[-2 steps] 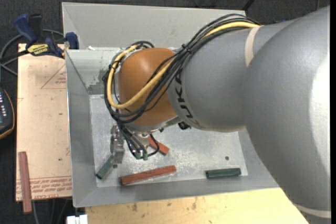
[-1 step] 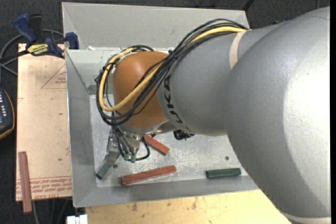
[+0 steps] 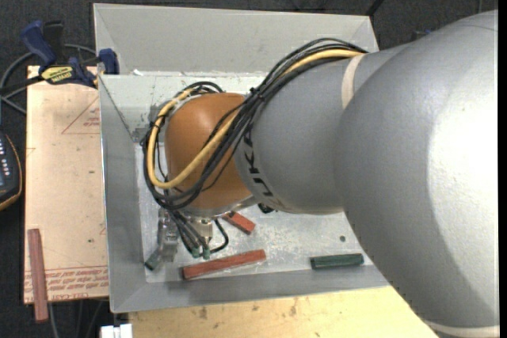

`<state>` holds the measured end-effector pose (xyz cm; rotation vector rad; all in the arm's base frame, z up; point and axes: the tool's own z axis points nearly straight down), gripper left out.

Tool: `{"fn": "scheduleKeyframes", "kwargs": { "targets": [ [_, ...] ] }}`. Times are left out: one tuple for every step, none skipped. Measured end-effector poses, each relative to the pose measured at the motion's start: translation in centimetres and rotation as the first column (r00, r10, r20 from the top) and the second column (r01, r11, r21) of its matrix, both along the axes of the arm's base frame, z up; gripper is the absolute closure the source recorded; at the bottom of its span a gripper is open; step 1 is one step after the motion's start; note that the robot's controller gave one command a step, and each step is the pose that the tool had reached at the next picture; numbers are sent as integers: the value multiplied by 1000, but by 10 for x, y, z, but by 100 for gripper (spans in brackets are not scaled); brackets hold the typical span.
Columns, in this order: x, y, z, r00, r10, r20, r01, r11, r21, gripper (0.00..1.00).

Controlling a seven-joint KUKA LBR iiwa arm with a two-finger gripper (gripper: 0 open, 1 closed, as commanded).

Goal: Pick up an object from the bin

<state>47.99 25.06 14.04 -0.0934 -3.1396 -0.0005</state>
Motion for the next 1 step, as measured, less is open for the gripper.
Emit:
{"fn": "scheduleKeyframes", "kwargs": {
  "targets": [
    [17, -1, 20, 993, -116, 3, 116, 993, 2, 100]
  ]
}}
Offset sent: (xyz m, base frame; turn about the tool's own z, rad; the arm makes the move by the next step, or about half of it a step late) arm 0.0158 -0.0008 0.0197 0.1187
